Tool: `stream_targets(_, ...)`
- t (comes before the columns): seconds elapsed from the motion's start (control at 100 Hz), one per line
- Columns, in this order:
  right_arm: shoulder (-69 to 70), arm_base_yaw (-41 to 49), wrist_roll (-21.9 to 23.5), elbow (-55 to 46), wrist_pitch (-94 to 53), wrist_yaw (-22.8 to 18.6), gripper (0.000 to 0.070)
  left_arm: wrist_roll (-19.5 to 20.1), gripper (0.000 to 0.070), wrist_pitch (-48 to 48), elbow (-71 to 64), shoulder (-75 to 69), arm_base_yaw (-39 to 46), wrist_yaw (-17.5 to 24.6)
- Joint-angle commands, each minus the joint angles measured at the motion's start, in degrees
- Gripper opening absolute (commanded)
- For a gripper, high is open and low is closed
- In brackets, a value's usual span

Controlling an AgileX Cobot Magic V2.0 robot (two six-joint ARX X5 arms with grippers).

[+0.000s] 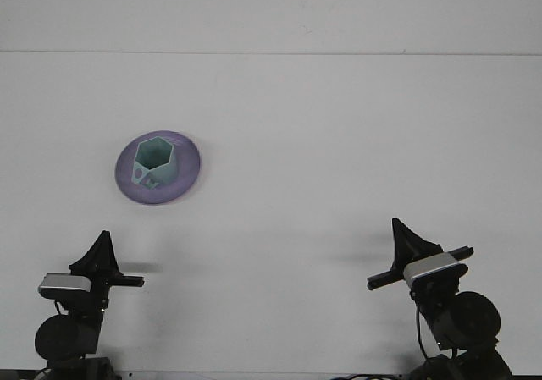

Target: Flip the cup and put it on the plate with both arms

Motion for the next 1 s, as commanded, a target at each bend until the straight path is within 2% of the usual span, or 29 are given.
stream_targets(0.0, 0.04, 0.26, -0.26, 0.2, 0.55, 0.04, 0.0, -0.28, 0.0015, 0.87, -1.14, -0.02, 0.02, -0.11)
stream_targets(0.35, 0.04, 0.26, -0.37, 0.2, 0.57, 0.04, 0.0, -0.28, 0.0015, 0.85, -1.14, -0.02, 0.02, -0.11)
stream_targets(0.38, 0.04, 0.26, -1.31, 0.2, 0.52, 0.24, 0.0, -0.28, 0.0015, 0.87, -1.14, -0.02, 0.02, -0.11)
stream_targets(0.45, -0.94, -0.02, -7.17, -0.09, 0.98, 2.29, 0.0, -0.28, 0.0015, 0.85, -1.14, -0.02, 0.02, -0.11)
stream_targets(0.52, -2.27, -2.67, -7.78, -1.31, 1.25, 3.26, 0.0, -0.28, 0.0015, 0.9, -1.14, -0.02, 0.02, -0.11)
stream_targets(0.71, -11.61, -16.17, -8.39, -11.72, 5.6, -7.08, 0.0, -0.28, 0.0015, 0.85, -1.14, -0.02, 0.02, -0.11)
stream_targets(0.87, -18.8, -21.59, -8.44, -19.19, 5.46, -8.2, 0.0, -0.28, 0.0015, 0.87, -1.14, -0.02, 0.02, -0.11)
stream_targets(0.99, -18.67, -22.56, -8.68, -22.1, 6.78, -9.77, 0.0, -0.28, 0.0015, 0.87, -1.14, -0.02, 0.02, -0.11)
